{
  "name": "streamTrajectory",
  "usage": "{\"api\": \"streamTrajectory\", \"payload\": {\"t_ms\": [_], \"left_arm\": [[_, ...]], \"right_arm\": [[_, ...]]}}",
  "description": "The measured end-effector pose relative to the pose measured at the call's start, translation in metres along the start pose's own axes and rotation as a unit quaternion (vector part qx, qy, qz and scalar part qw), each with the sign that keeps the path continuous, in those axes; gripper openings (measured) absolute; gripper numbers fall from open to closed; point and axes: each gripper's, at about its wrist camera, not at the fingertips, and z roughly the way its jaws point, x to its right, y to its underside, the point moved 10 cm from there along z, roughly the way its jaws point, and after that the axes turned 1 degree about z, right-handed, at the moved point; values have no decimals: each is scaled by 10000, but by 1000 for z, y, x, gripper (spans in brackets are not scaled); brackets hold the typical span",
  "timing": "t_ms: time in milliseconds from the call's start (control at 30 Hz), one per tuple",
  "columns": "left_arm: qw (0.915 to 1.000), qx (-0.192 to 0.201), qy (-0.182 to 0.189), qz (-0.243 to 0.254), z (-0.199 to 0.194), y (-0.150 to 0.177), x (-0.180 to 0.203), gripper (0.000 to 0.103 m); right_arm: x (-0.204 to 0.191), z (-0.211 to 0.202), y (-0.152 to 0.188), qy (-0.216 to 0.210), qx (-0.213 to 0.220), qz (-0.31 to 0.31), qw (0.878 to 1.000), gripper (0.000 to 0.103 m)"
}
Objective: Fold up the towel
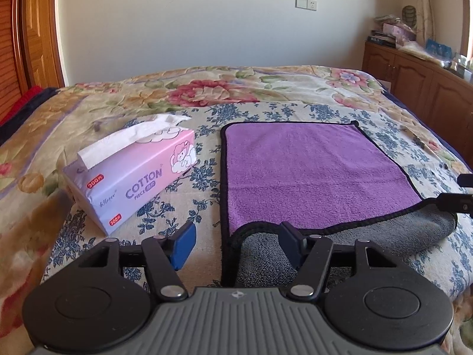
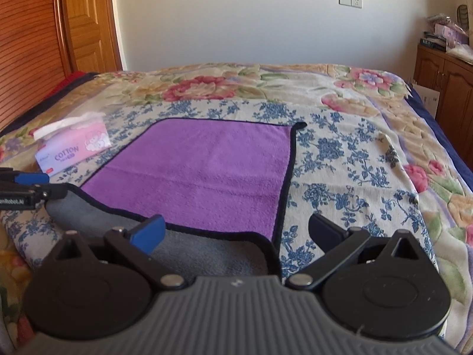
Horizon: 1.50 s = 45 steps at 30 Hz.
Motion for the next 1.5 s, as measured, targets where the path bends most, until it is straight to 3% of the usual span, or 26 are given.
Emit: {"api": "streamTrajectory", "payload": {"t_ms": [167, 200, 233, 300, 567, 700, 1000, 1267, 1500], "left_arm": [[9999, -56, 64, -97, 2, 1, -2, 55], [9999, -73, 82, -111, 3, 2, -1, 52], [9998, -94, 109, -133, 3, 2, -1, 50], [9995, -164, 181, -197, 5, 4, -1, 42], [9982, -337, 307, -387, 9, 8, -2, 41], [9978, -381, 348, -406, 9, 10, -2, 35], [9975, -353, 431, -442, 7, 9, 0, 24], [9970, -370, 557, -394, 7, 9, 4, 8], [9967, -310, 623, -414, 4, 7, 6, 6]], "right_arm": [[4, 7, 4, -104, -198, 111, 9997, 101], [5, 9, 5, -143, -282, 159, 9994, 98], [7, 11, 7, -176, -371, 217, 9989, 89], [11, 15, 12, -194, -539, 353, 9977, 85], [7, 19, 23, -518, -929, 544, 9928, 80], [6, 18, 24, -649, -1035, 580, 9908, 74], [15, 19, 24, -655, -1118, 661, 9894, 51], [20, 19, 24, -562, -1160, 576, 9900, 22], [19, 18, 22, -545, -1112, 466, 9912, 10]]}}
